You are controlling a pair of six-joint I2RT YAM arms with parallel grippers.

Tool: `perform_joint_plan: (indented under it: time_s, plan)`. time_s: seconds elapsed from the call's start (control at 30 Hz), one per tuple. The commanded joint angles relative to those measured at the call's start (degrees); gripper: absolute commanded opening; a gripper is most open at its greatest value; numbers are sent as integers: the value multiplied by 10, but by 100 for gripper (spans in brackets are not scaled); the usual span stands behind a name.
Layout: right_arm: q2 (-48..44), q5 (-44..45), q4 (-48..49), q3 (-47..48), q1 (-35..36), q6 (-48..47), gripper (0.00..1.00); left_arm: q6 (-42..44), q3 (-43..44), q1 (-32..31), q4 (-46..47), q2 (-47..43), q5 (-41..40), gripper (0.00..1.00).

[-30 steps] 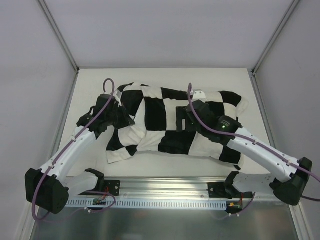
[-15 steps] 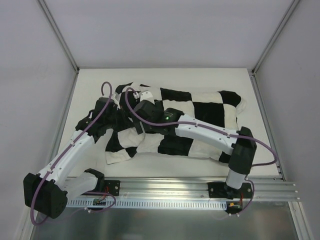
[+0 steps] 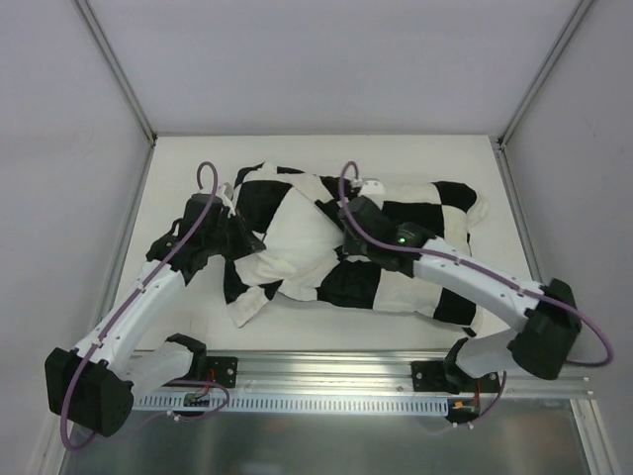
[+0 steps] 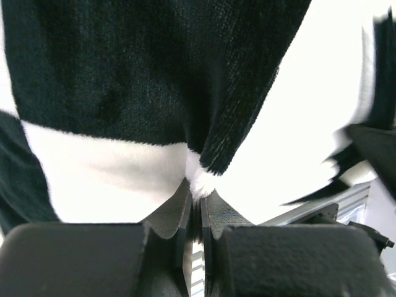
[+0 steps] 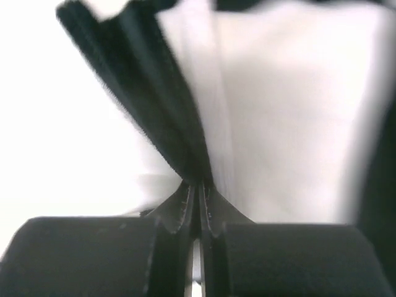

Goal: Remove the pillowcase from the pillow

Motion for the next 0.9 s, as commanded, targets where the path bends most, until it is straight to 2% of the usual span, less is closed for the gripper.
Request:
perform_joint_plan:
  time_s: [0.0,0.07,0.17,0.27,0.37,0.4,0.43,0.47,0.5,0.57,0.63,0.77,0.87]
  plan:
    - [-109,57,-53,-90,-78,21,1,36,-1,24,-55,-18,-45,0]
    - [-166,41,-43,-136,-105,20,1,39,0,30,-56,-17,-50,0]
    - [-188,8,-39,-156,-125,13,1,34,2,52,-58,-18,-47,0]
    - [-171,-27,-32,-149,-118,12,1,19,2,65,-58,-18,-44,0]
    - [-148,-31,-27,-118,-77,3,2,20,4,65,-58,-3,-20,0]
    - [-144,-31,-28,-106,-64,-3,7,19,2,65,-56,0,-12,0]
    - [-139,-26,-32,-91,-51,-11,17,18,1,65,-54,6,5,0]
    - [-134,-21,-33,-75,-35,-19,43,15,-3,65,-52,8,9,0]
    - [-127,-10,-34,-39,3,-21,57,13,-9,65,-49,8,13,0]
    - [-118,15,-22,-7,59,-53,78,10,-18,65,-43,7,15,0]
    - [-88,25,-15,42,86,-73,79,7,-22,65,-39,7,15,0]
    - [-4,21,-15,114,113,-108,73,4,-24,65,-36,9,19,0]
    - [62,-3,-17,178,134,-133,73,4,-28,65,-35,8,17,0]
